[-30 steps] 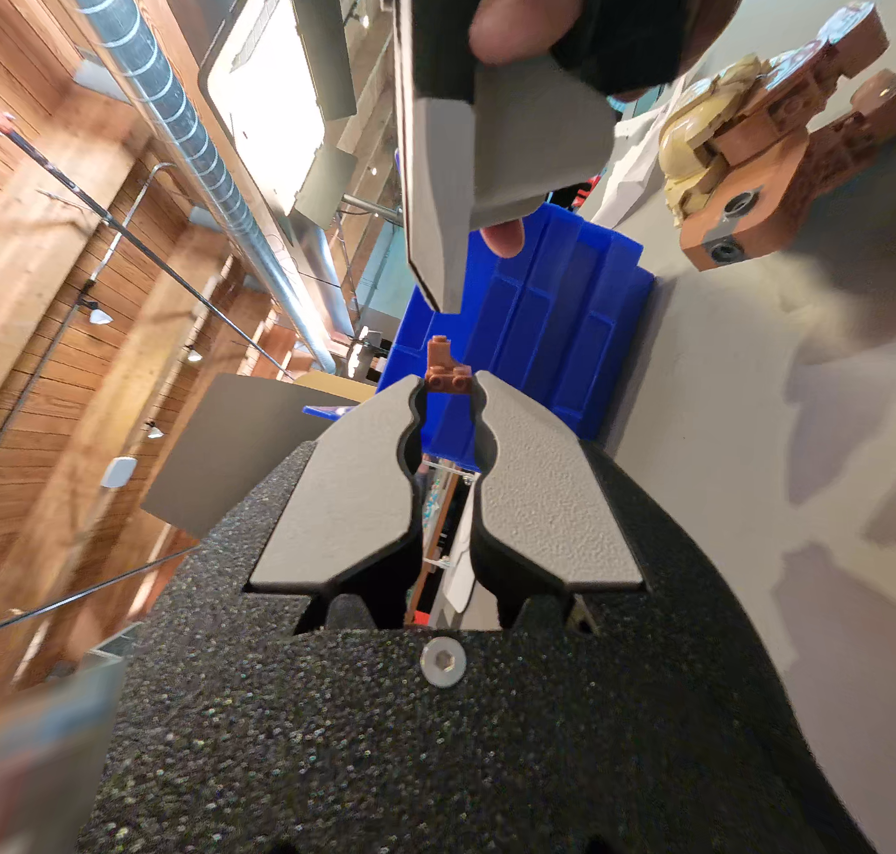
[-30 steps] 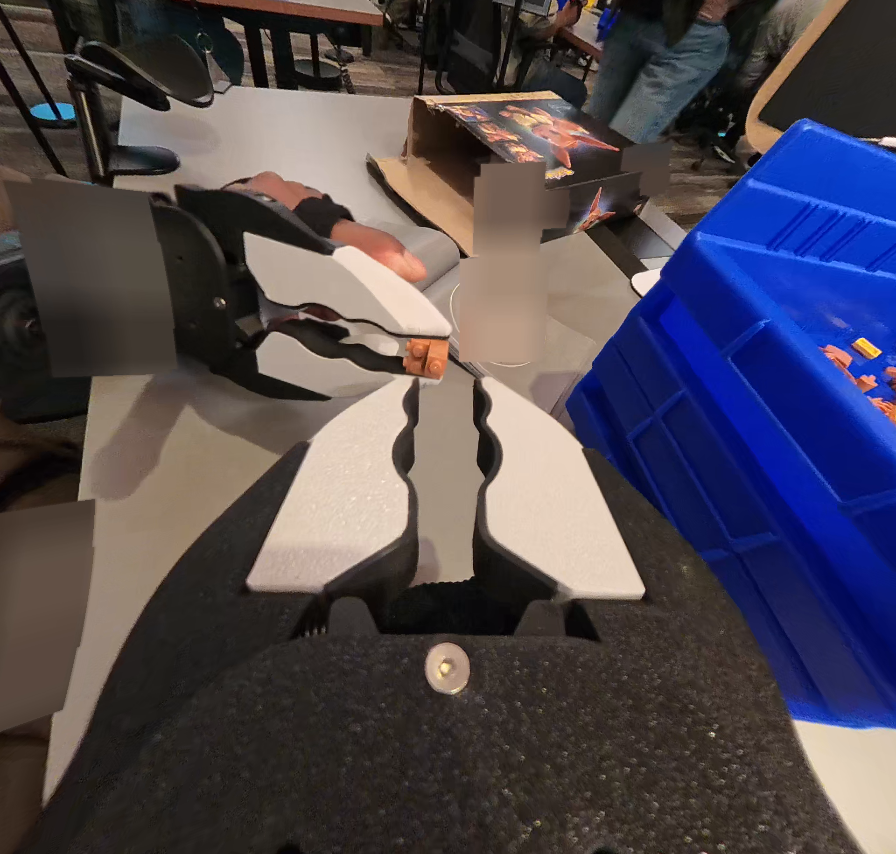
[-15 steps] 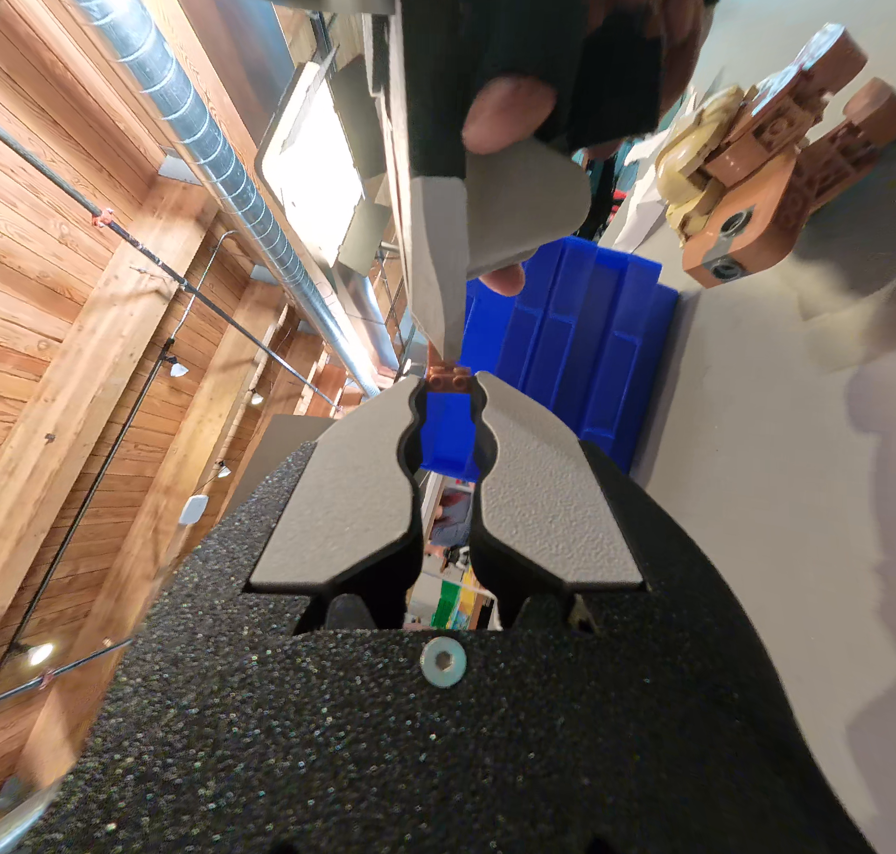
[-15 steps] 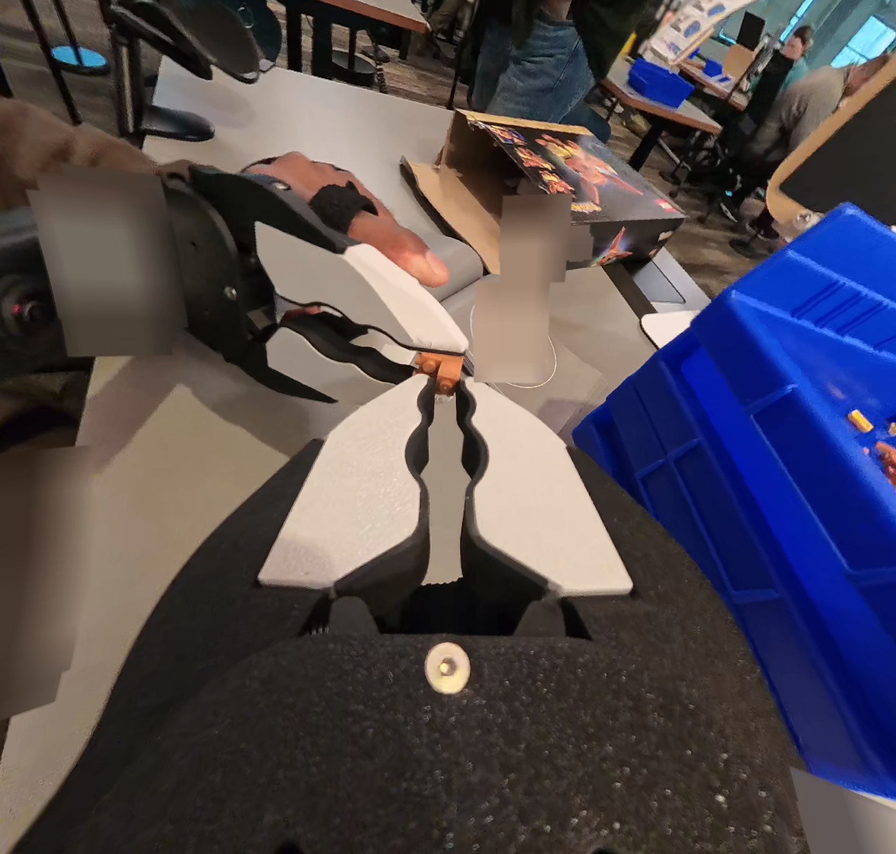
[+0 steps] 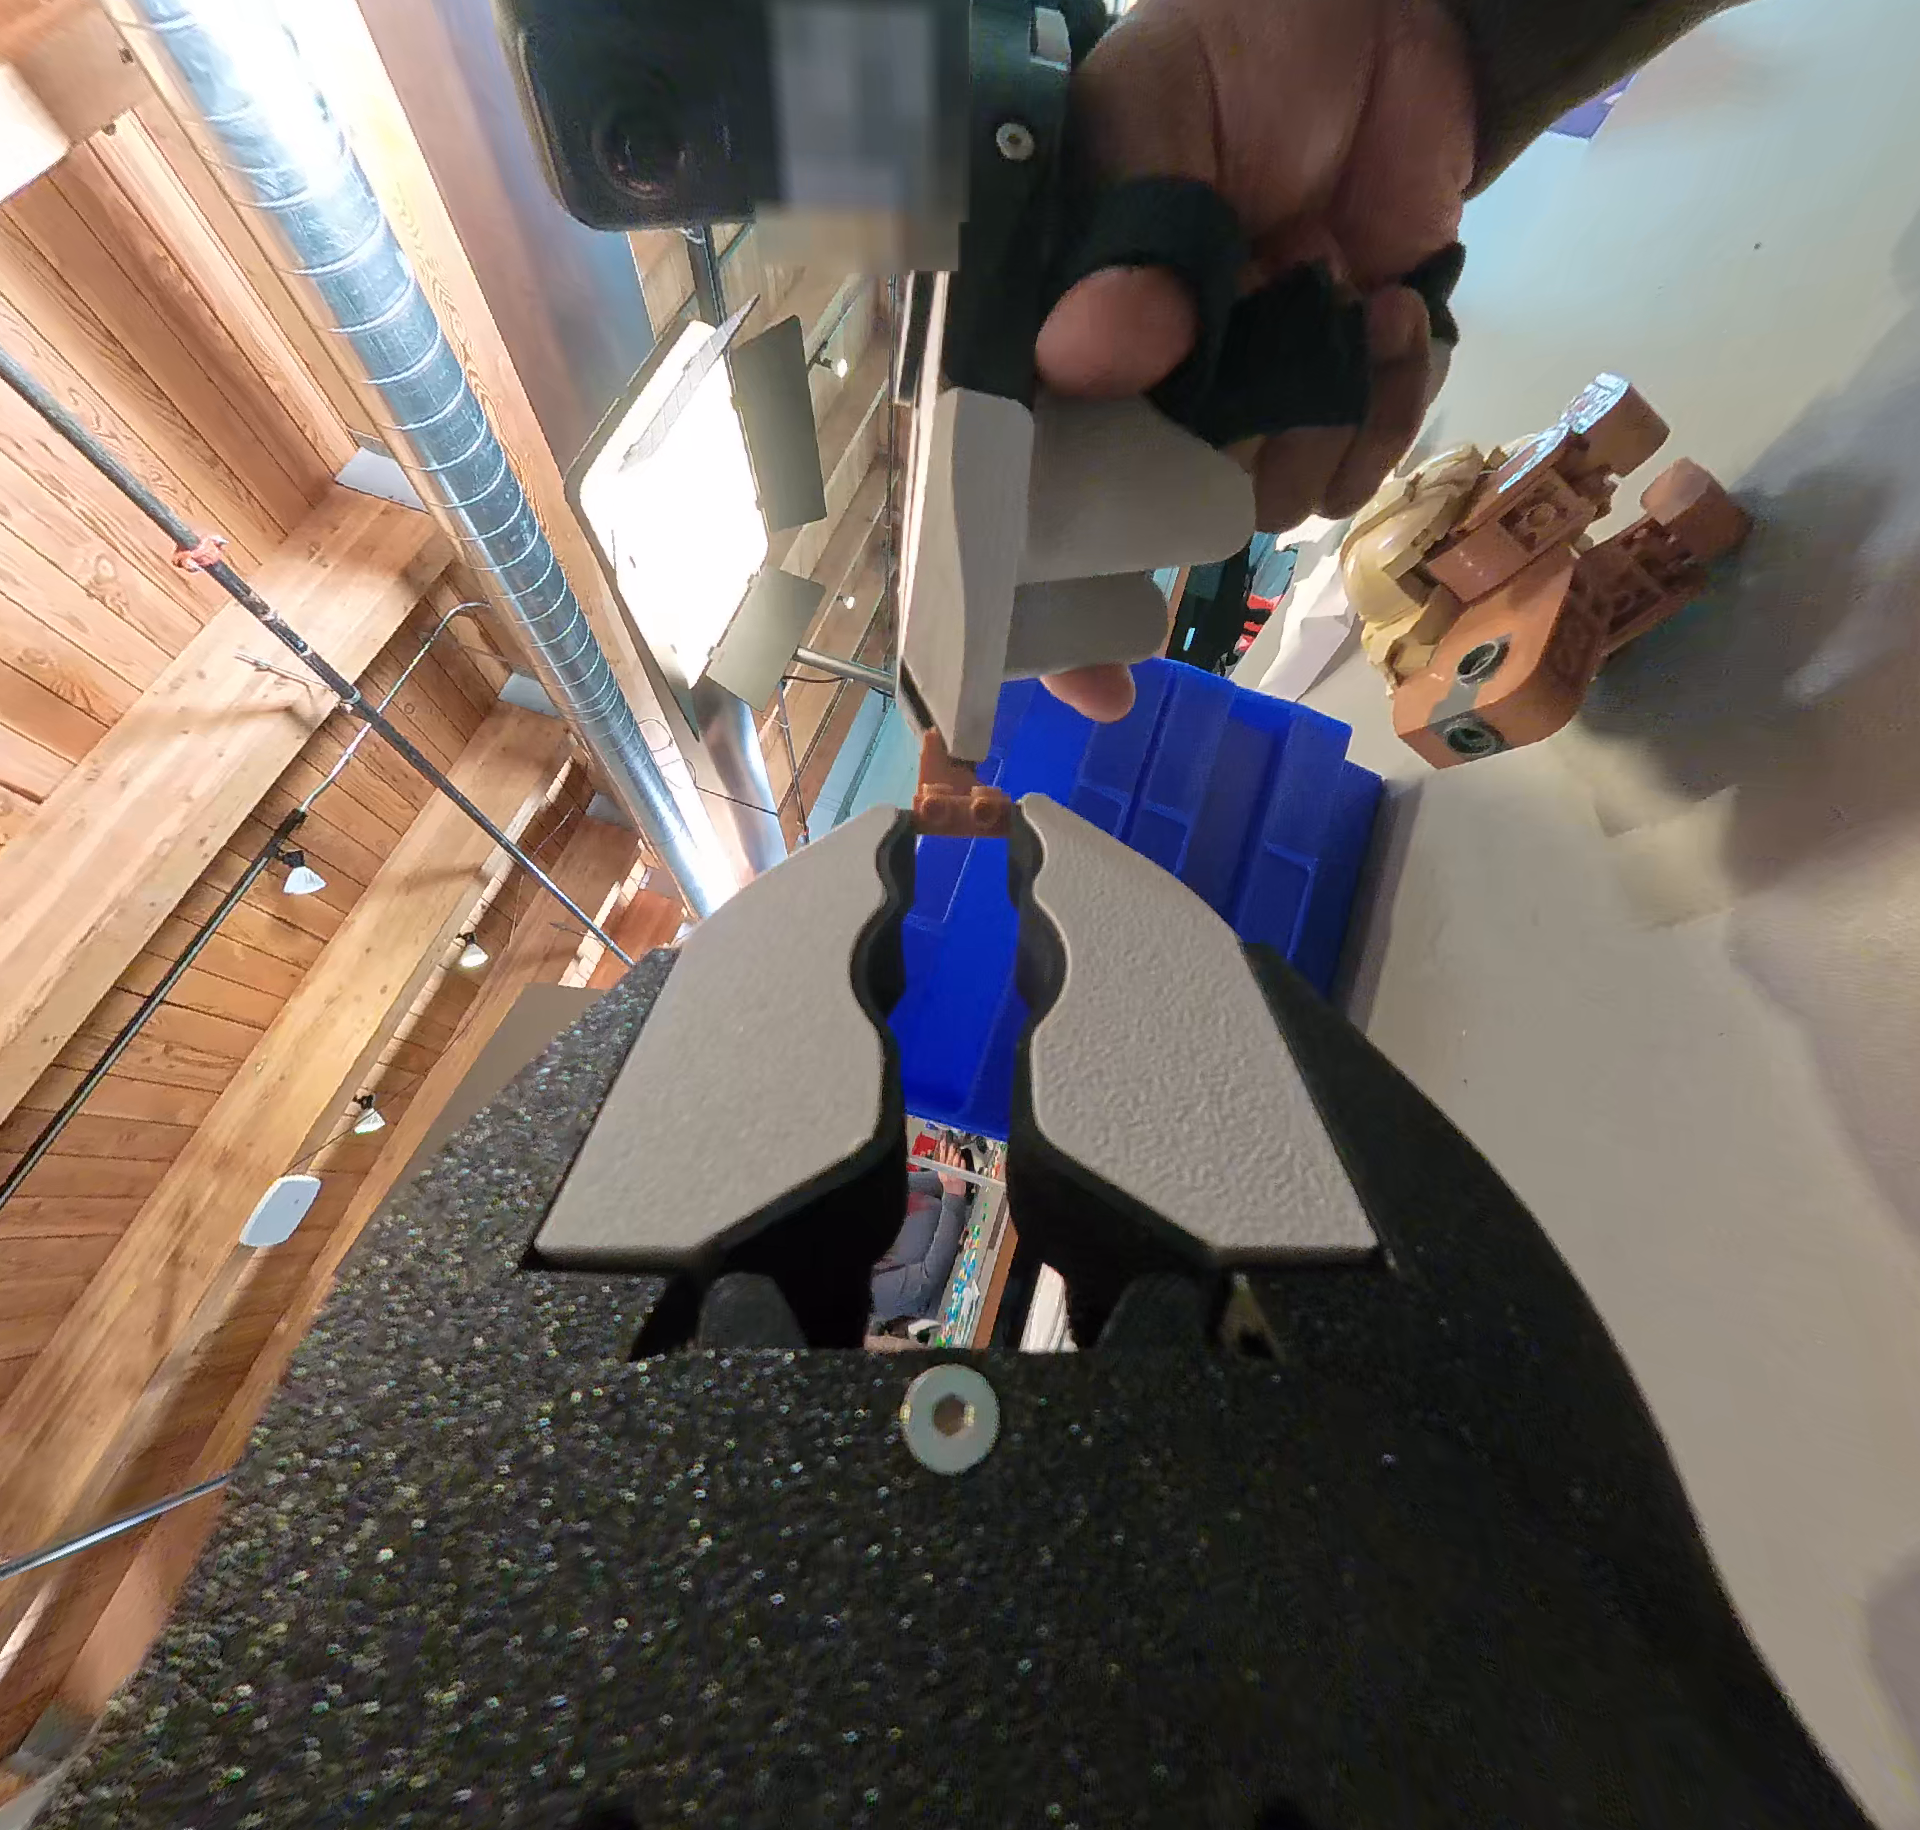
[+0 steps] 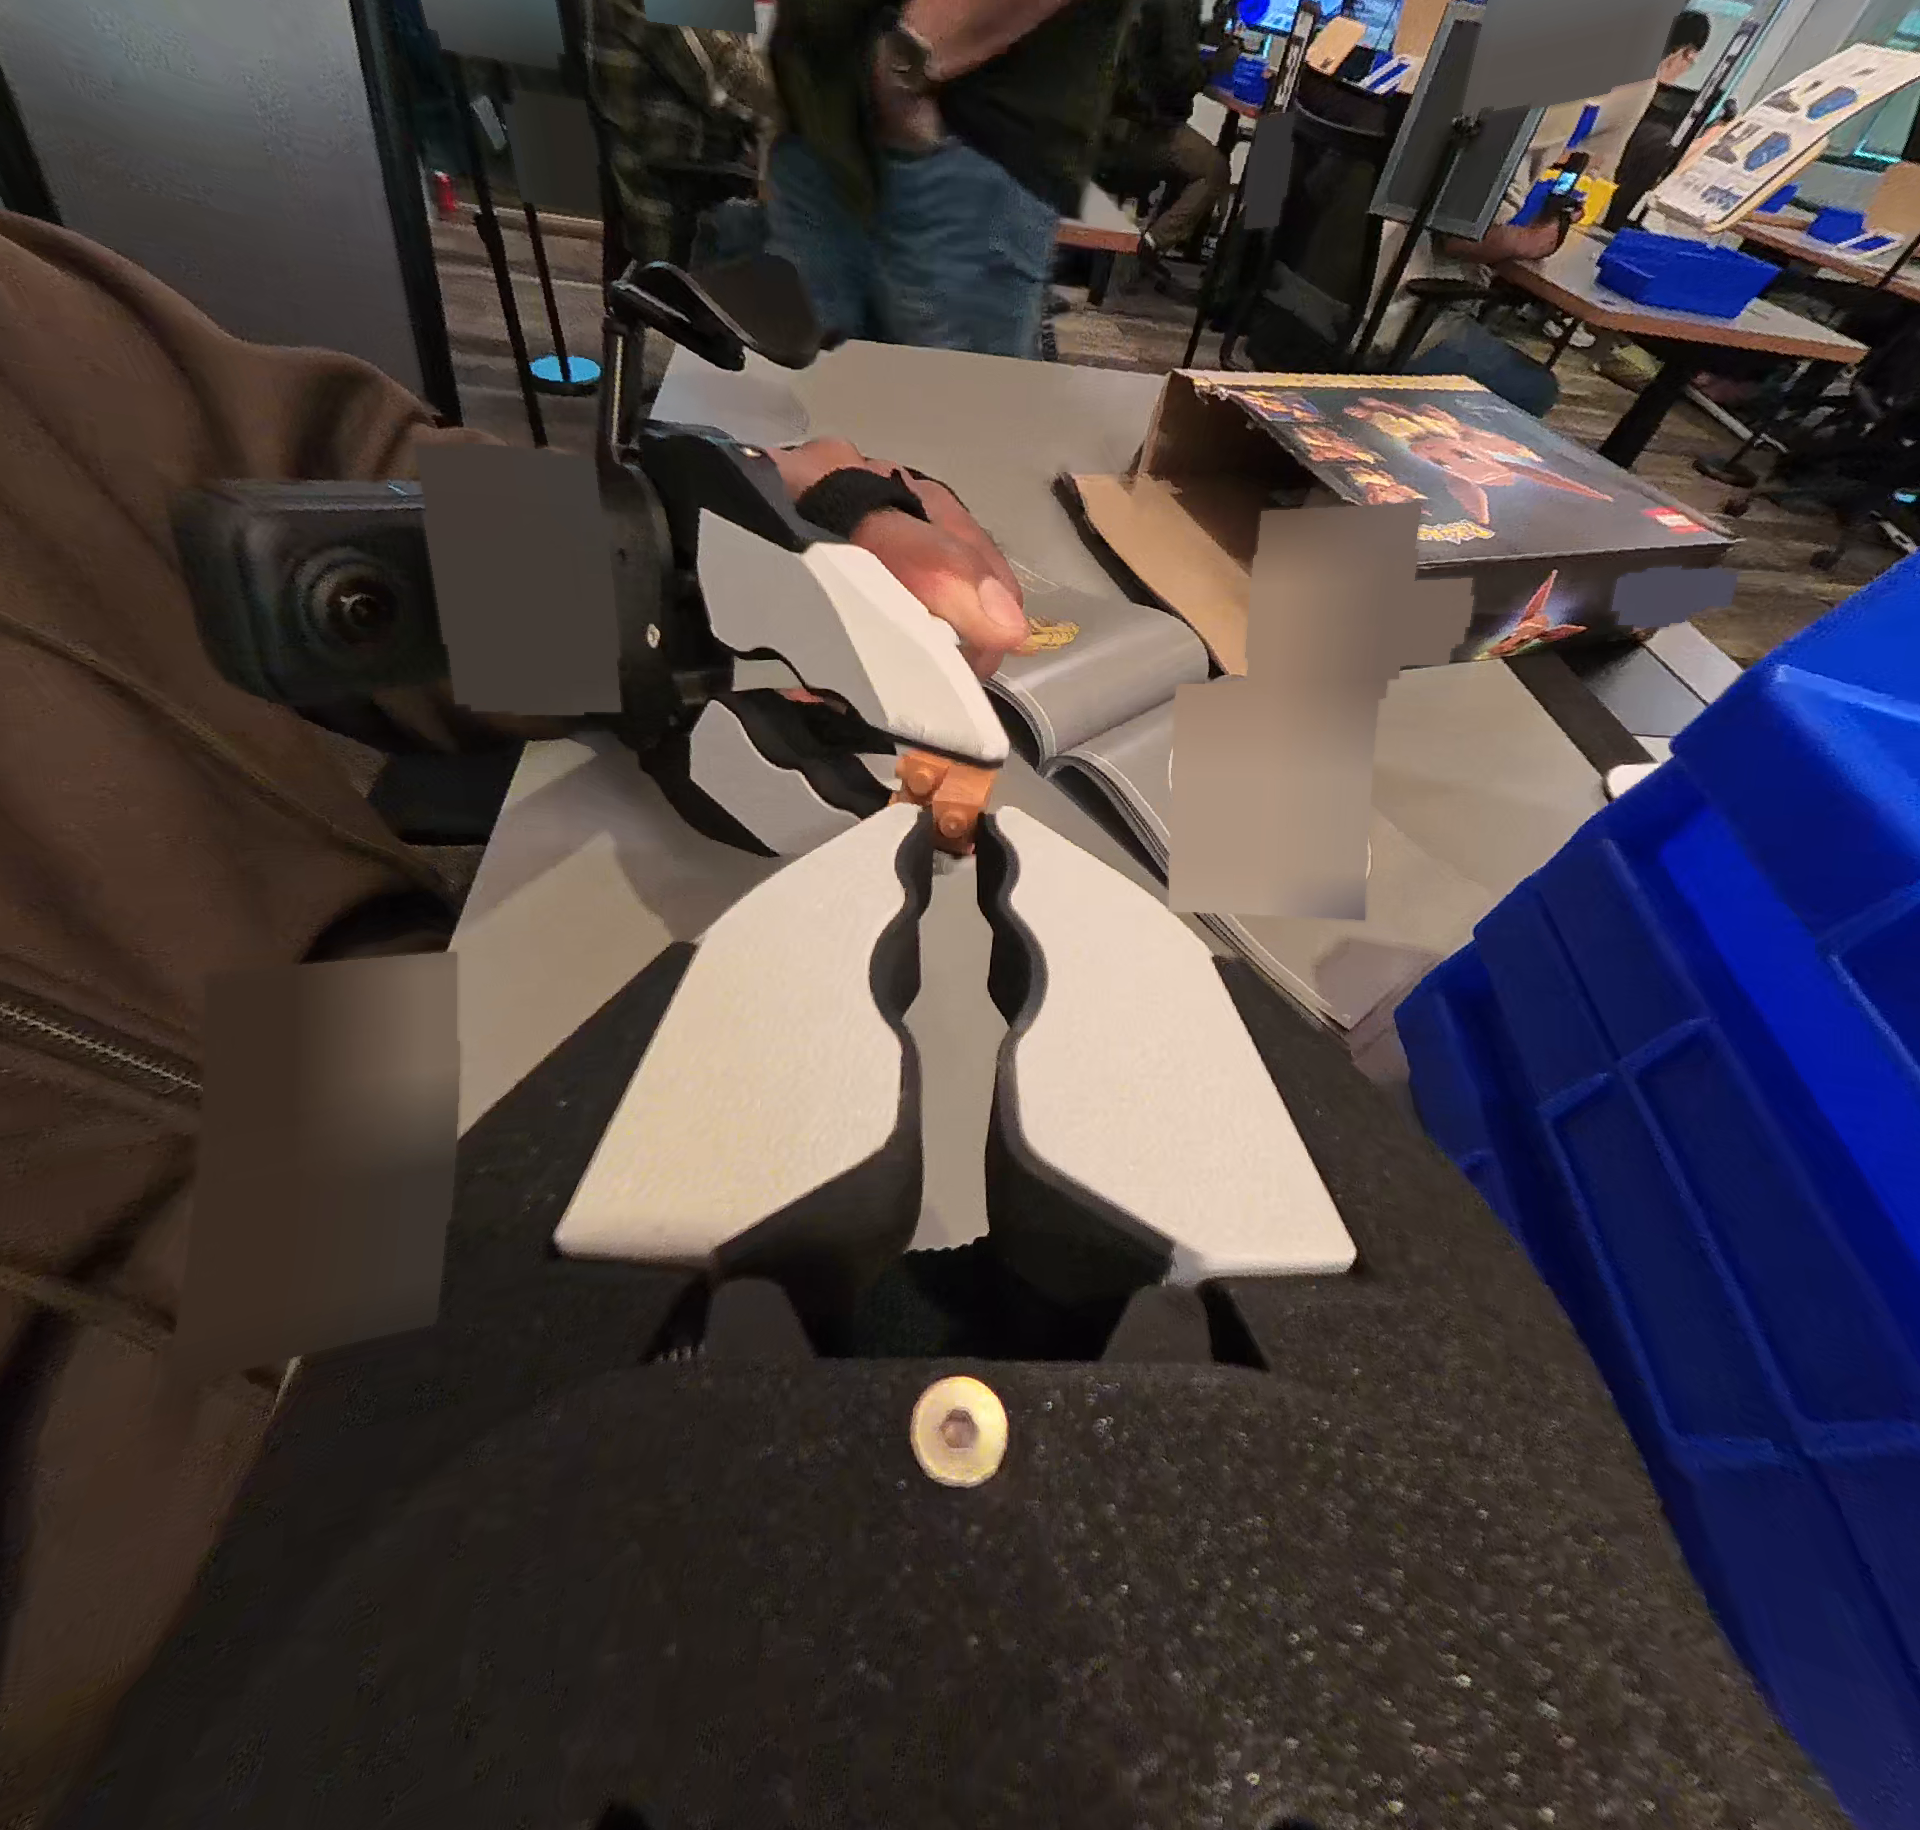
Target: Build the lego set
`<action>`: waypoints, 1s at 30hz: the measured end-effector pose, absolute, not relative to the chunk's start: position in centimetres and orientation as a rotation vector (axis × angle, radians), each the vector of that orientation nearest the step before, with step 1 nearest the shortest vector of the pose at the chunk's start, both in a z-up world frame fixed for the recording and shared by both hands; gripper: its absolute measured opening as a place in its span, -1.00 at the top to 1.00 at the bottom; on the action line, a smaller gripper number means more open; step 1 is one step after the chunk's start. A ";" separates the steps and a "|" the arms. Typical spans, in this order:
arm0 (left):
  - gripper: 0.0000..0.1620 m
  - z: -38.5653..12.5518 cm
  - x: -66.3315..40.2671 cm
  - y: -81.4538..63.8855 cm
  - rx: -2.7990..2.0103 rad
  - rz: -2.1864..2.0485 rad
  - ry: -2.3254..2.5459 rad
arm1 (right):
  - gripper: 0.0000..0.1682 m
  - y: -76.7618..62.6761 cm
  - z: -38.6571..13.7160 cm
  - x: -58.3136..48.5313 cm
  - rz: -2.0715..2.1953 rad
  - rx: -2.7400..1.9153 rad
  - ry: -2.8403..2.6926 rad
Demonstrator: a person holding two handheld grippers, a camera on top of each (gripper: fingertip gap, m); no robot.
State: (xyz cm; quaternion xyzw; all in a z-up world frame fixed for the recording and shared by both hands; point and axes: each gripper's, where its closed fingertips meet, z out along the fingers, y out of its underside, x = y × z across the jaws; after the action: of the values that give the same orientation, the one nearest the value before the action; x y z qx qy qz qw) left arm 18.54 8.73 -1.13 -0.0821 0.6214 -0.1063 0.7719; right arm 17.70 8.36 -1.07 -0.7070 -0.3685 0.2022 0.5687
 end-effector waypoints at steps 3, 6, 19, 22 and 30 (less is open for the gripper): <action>0.80 -1.1 18.5 10.5 -0.243 -0.209 1.344 | 0.91 7.8 1.2 19.2 0.465 -1.585 -0.801; 0.80 -0.5 18.2 11.6 -0.308 -0.273 1.321 | 0.91 7.3 2.6 20.9 0.431 -1.543 -0.753; 0.79 0.9 17.3 9.5 -0.297 -0.551 1.277 | 0.91 8.2 2.1 20.5 0.328 -1.532 -0.768; 0.79 1.5 16.9 9.2 -0.297 -0.624 1.252 | 0.91 8.3 1.8 20.1 0.316 -1.538 -0.785; 0.80 3.5 14.8 7.5 -0.233 -0.877 1.159 | 0.91 8.2 1.8 19.8 0.294 -1.518 -0.804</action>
State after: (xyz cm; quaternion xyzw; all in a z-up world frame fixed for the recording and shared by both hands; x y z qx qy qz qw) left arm 14.77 7.51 3.49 -0.1061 0.5287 -0.3999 0.7412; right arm 19.76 8.17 1.76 -0.6666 -0.3531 0.1291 0.6436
